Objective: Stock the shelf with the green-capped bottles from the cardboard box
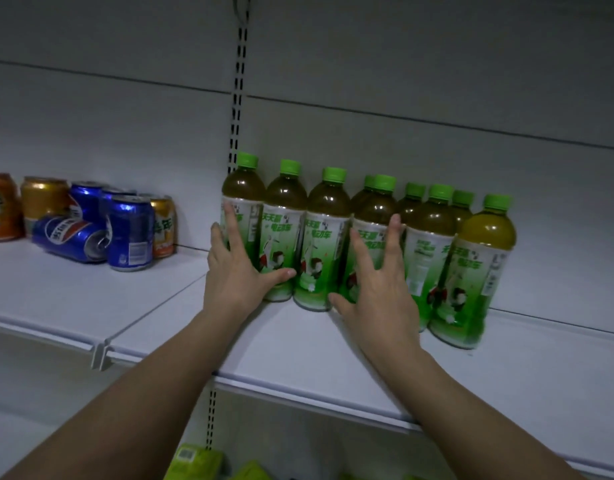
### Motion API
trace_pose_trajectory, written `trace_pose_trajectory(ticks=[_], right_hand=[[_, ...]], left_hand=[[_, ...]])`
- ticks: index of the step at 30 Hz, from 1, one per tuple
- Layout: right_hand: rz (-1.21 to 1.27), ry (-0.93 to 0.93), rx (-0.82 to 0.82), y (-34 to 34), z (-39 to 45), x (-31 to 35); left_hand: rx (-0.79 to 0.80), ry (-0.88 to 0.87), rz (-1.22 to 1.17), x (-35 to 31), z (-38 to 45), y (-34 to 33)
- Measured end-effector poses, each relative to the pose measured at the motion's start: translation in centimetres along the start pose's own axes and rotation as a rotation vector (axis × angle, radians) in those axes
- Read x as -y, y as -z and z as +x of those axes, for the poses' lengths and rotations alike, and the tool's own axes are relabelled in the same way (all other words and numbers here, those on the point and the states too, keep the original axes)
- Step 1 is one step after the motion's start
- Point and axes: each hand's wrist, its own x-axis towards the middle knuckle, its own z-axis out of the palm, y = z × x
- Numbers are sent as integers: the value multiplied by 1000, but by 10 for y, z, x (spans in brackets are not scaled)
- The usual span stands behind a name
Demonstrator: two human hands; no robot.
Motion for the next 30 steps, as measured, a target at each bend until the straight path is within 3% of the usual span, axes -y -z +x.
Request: trace_pose_trajectory(ticks=[3, 7, 10, 13, 18, 26, 30], right_hand=[[-45, 43, -152, 24, -13, -10], [-2, -204, -277, 57, -16, -53], [127, -387, -174, 57, -14, -74], [177, -397, -76, 37, -10, -64], [116, -476, -57, 5, 8, -37], [106, -471, -43, 4, 7, -39], [165, -437, 40, 29, -1, -48]], left_hand=[[7, 7, 29, -4, -3, 3], [7, -41, 83, -7, -6, 5], [13, -44, 93, -8, -8, 5], [34, -51, 107, -9, -8, 4], [60, -49, 138, -6, -7, 1], [90, -29, 211, -5, -10, 3], [235, 46, 301, -9, -23, 14]])
